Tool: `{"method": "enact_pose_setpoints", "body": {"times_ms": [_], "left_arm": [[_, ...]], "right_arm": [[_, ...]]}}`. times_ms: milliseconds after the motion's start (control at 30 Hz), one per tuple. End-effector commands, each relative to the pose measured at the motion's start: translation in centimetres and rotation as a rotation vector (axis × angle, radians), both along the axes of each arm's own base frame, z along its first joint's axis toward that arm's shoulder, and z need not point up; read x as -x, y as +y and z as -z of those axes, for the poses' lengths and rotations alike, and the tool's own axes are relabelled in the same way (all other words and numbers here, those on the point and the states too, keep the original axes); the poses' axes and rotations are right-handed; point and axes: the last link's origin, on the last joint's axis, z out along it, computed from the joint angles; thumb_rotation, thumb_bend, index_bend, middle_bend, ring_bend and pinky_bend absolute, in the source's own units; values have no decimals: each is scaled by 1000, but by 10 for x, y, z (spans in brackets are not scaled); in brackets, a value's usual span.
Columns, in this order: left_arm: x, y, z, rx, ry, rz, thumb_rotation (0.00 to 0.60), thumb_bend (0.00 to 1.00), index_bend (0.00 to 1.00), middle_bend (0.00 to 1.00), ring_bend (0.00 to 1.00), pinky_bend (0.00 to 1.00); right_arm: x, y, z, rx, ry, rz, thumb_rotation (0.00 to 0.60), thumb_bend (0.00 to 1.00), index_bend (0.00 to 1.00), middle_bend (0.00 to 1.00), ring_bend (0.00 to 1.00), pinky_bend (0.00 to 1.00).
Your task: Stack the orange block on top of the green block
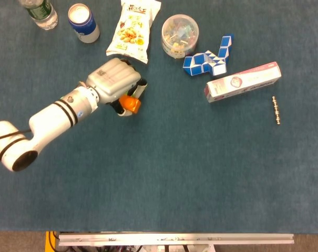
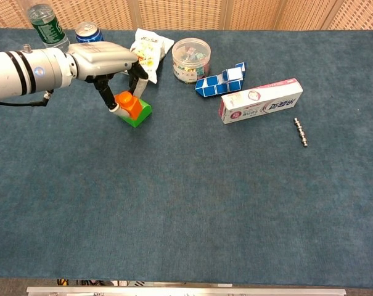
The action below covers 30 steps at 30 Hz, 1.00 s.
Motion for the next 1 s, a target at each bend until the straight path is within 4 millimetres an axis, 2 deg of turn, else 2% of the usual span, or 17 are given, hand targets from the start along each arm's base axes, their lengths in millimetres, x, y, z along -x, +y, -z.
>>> {"method": "enact_pose_setpoints", "body": {"times_ms": [33, 467, 1000], "left_arm": [[-5, 6, 5, 11, -4, 11, 600, 244, 548, 560, 387, 246], [-6, 22, 15, 31, 31, 68, 600, 244, 551, 560, 387, 246], [-3, 41, 18, 51, 27, 94, 600, 244, 555, 560, 386, 245]], "right_arm": [[-1, 2, 0, 6, 2, 4, 600, 421, 586, 555, 499, 603], [-6, 7, 2, 28, 14, 23, 600, 421, 586, 555, 499, 603], [-21, 10, 5, 59, 40, 35, 600, 420, 585, 555, 499, 603]]}}
